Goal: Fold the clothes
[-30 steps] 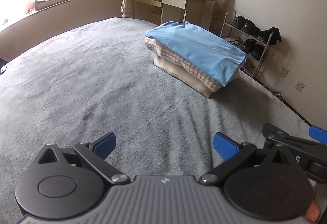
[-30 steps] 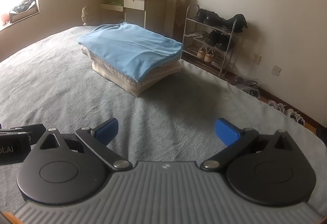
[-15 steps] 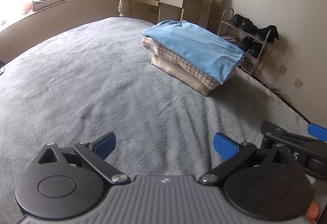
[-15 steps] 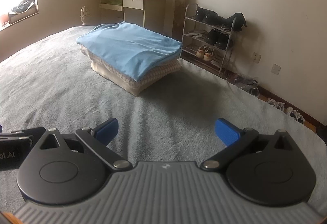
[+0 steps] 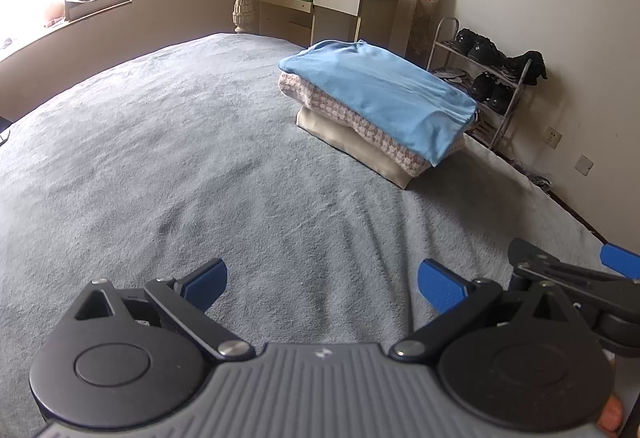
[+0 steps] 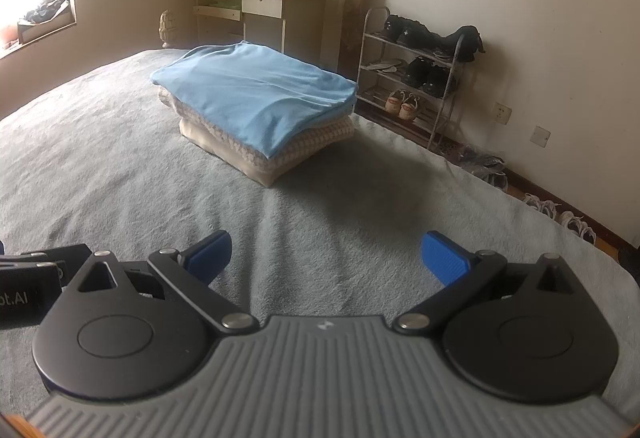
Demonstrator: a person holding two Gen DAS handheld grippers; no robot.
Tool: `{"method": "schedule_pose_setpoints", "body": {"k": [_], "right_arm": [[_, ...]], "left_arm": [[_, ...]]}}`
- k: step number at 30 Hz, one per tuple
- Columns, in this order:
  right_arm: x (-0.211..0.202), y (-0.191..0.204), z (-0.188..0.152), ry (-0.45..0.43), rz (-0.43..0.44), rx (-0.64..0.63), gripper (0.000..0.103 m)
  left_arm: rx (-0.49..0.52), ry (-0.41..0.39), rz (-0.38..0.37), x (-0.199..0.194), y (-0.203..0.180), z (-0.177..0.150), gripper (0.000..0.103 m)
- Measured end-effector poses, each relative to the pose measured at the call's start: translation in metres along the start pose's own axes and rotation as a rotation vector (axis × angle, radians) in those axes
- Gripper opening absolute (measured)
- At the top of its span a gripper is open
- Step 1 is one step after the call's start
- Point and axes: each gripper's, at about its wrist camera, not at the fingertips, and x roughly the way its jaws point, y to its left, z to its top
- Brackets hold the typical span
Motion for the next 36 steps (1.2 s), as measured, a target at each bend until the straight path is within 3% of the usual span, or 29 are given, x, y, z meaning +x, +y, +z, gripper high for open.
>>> {"method": "schedule_pose_setpoints", "body": {"k": [36], "right_arm": [[0.0005,0.0013,0.0004,0.004,0.002,-0.018,0.102]], "left_arm": [[-0.007,0.008,-0.002,0.0005,0.0014,0.0019,0.102]]}}
